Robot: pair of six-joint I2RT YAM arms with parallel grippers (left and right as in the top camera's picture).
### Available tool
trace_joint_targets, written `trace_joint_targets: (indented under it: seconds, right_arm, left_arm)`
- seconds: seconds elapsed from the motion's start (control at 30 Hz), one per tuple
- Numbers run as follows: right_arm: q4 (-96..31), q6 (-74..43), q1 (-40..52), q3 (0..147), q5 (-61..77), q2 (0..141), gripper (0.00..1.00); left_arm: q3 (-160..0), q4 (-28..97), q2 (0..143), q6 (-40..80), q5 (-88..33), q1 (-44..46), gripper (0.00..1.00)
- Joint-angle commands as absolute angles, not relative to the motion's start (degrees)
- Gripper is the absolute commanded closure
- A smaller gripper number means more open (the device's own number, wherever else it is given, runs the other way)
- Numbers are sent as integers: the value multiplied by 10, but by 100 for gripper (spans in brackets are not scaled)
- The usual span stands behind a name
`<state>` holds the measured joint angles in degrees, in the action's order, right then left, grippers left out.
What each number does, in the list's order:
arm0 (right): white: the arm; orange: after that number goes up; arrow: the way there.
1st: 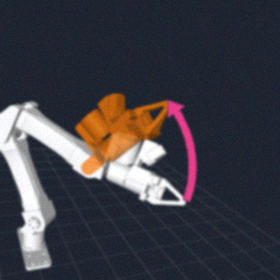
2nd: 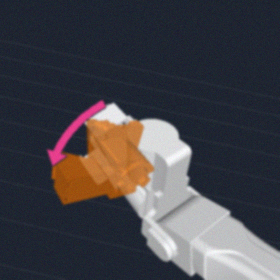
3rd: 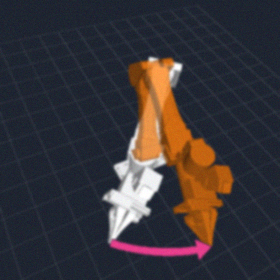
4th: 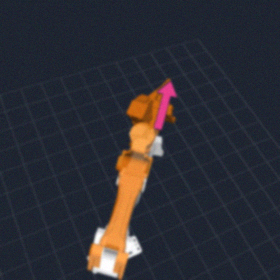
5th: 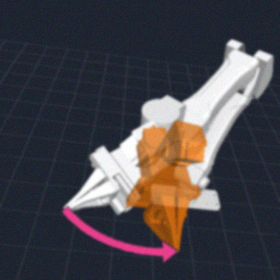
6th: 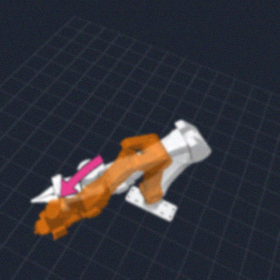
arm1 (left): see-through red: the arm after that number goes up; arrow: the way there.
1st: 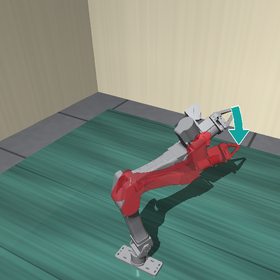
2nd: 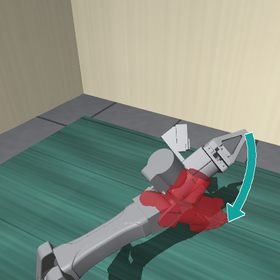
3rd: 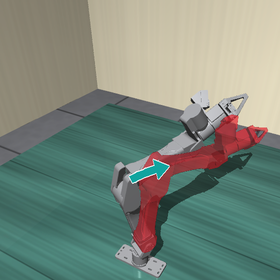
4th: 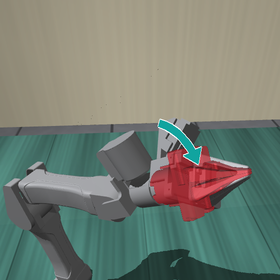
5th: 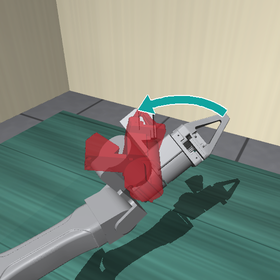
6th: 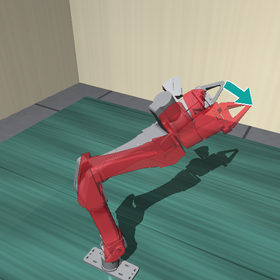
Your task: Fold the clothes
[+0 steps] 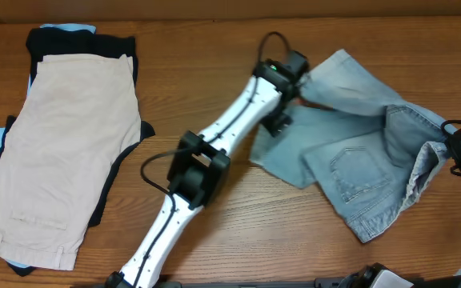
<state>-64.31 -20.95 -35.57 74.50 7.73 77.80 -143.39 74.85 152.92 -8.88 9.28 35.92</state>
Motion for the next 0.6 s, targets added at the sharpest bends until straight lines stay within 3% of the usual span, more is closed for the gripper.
trace_joint_targets:
  seconds: [0.0, 0.33, 0.57]
  right_arm:
    - [-637, -207, -347, 743, 79, 775, 96]
    - [-615, -216, -229, 742, 78, 778, 96]
    - [-613, -234, -138, 742, 78, 830, 93]
  left_arm:
    - [-1418, 815, 1554, -9, 155, 258, 0]
    - [-1418, 938, 1554, 4, 122, 88, 0]
    - [-1419, 969, 1553, -11, 122, 51, 0]
